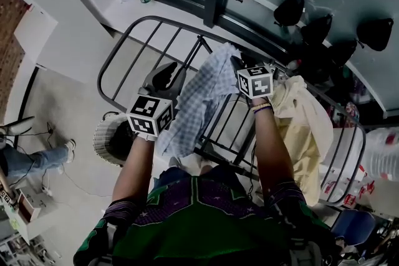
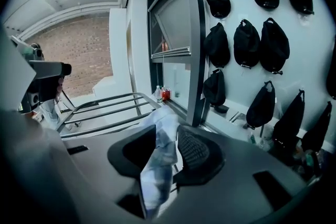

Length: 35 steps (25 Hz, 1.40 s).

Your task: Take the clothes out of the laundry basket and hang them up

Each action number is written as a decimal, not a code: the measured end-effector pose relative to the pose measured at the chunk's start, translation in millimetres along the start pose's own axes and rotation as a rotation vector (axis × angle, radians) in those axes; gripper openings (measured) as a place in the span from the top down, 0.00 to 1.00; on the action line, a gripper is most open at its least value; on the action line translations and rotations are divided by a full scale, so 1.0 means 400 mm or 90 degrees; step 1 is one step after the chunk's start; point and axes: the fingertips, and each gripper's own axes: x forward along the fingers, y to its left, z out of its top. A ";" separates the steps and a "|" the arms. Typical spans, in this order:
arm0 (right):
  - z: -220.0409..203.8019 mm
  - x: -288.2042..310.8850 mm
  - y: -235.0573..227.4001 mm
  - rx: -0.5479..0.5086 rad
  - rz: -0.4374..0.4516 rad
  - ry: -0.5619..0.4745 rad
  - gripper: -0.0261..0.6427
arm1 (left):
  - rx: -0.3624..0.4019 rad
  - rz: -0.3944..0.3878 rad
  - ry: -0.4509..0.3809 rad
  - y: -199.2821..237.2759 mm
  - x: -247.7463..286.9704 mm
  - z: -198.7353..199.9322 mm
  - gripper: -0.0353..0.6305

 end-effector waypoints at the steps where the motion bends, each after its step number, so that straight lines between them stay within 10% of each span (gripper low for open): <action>1: 0.002 -0.003 -0.002 0.000 -0.003 -0.001 0.79 | 0.001 -0.001 -0.001 0.001 0.000 0.002 0.79; 35: 0.002 -0.421 0.195 0.032 -0.163 -0.076 0.78 | 0.022 -0.099 -0.079 -0.056 -0.349 0.077 0.79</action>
